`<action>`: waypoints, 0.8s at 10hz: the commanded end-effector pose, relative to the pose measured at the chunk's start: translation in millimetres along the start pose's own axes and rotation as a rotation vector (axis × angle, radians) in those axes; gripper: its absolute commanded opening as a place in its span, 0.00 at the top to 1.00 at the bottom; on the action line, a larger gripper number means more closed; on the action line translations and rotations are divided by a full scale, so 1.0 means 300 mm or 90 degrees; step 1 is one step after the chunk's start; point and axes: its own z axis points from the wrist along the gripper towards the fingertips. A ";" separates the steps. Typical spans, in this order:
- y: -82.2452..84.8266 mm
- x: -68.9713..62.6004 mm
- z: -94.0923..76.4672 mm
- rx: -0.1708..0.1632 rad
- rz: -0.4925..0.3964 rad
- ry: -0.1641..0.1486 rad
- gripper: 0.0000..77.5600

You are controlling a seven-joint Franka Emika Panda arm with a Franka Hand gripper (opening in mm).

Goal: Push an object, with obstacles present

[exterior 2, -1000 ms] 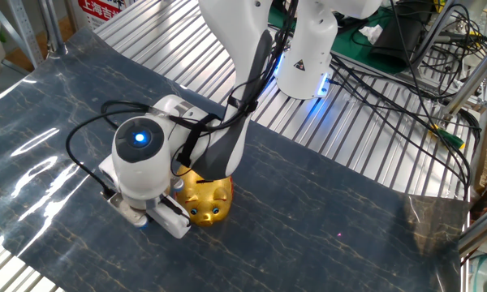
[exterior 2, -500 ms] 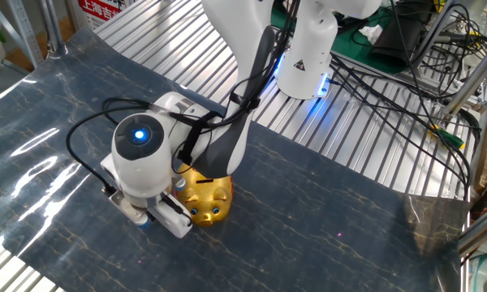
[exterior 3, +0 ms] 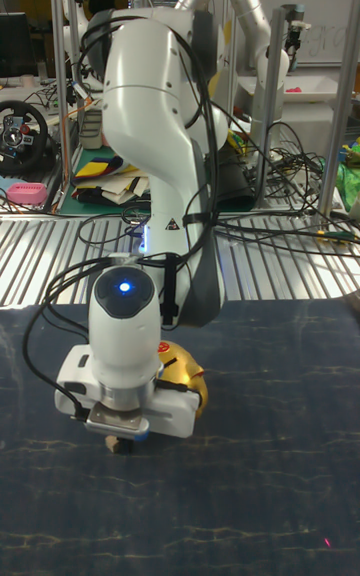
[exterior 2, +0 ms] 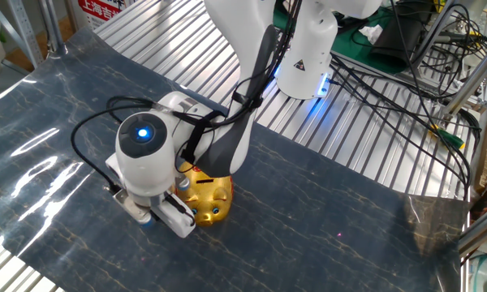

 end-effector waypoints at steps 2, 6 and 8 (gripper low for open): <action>-0.028 0.006 -0.022 0.011 -0.012 0.010 1.00; -0.081 0.033 -0.005 0.011 -0.019 0.010 1.00; -0.137 0.058 -0.004 0.016 -0.030 0.009 1.00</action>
